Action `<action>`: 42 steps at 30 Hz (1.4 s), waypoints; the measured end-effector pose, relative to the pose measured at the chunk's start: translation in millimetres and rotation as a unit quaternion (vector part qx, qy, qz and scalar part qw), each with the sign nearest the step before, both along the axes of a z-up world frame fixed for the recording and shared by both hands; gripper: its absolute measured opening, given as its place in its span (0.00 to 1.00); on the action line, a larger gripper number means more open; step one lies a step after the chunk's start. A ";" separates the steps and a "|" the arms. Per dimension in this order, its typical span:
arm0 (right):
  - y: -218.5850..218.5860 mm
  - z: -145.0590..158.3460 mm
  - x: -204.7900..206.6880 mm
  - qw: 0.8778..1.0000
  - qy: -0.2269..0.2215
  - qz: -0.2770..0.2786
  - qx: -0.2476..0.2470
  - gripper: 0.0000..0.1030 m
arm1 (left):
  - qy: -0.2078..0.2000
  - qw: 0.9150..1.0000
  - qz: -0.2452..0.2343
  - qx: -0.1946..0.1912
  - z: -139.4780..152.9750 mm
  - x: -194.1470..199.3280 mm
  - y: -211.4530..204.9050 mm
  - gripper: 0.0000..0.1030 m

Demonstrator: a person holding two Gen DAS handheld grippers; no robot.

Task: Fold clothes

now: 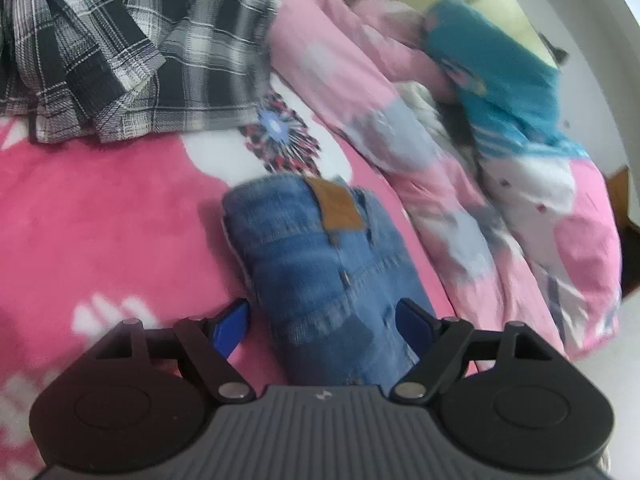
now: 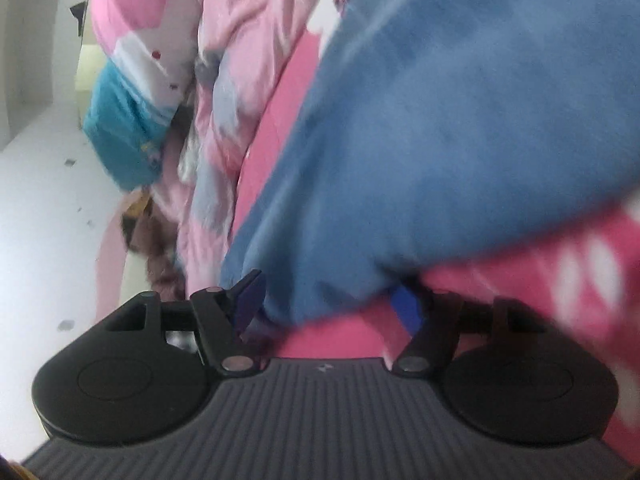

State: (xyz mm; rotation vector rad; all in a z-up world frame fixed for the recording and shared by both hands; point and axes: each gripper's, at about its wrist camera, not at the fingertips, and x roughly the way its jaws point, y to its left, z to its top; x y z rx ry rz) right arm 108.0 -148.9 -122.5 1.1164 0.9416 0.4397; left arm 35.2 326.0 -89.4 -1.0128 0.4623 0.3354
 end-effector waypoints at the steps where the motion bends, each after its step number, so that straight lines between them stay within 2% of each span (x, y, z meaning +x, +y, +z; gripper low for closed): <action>1: 3.9 -1.1 5.6 1.000 -0.008 -0.015 0.000 0.66 | -0.003 1.000 0.009 0.002 -0.8 4.2 0.4 0.78; 3: 10.9 -3.9 16.6 0.999 -0.022 -0.046 0.004 0.66 | -0.005 0.999 0.022 0.023 -1.7 12.0 -3.0 0.78; 8: 12.9 -20.8 41.3 0.991 -0.049 -0.108 0.059 0.65 | 0.000 0.996 0.046 0.081 -2.9 28.3 -13.9 0.78; 10: 10.3 -25.1 48.0 0.987 -0.062 -0.125 0.077 0.64 | 0.003 0.993 0.056 0.101 -2.8 32.1 -18.2 0.75; 12: 7.3 -29.2 50.8 0.983 -0.073 -0.141 0.088 0.59 | 0.008 0.991 0.069 0.114 -2.7 34.2 -20.8 0.61; 13: 7.4 -30.6 52.3 0.982 -0.076 -0.147 0.090 0.57 | 0.012 0.990 0.076 0.115 -3.0 34.7 -20.6 0.57; 16: 9.5 -34.4 58.8 0.981 -0.084 -0.152 0.082 0.38 | 0.015 0.990 0.087 0.113 -2.6 34.6 -18.5 0.46; 17: 9.9 -35.9 61.7 0.982 -0.085 -0.151 0.076 0.20 | 0.017 0.989 0.087 0.119 -0.2 34.3 -20.1 0.42; 18: 9.4 -37.6 64.5 0.984 -0.080 -0.147 0.066 0.07 | 0.020 0.988 0.086 0.125 2.3 34.1 -21.8 0.38; 22: 9.9 -29.4 65.6 0.986 -0.080 -0.137 0.052 0.04 | 0.012 0.988 0.089 0.128 15.7 27.6 -24.0 0.33; 32: 1.0 -10.0 26.4 0.990 -0.077 -0.099 0.064 0.03 | -0.022 0.989 0.082 0.122 46.7 -38.4 -24.9 0.31; 36: 3.8 -2.1 -7.1 0.994 -0.071 -0.058 0.058 0.03 | -0.021 0.989 0.095 0.114 43.7 -89.2 -16.9 0.31; 42: 18.7 -1.1 -58.5 0.997 -0.043 -0.008 0.063 0.03 | -0.015 0.986 0.115 0.120 37.7 -171.4 -5.9 0.31</action>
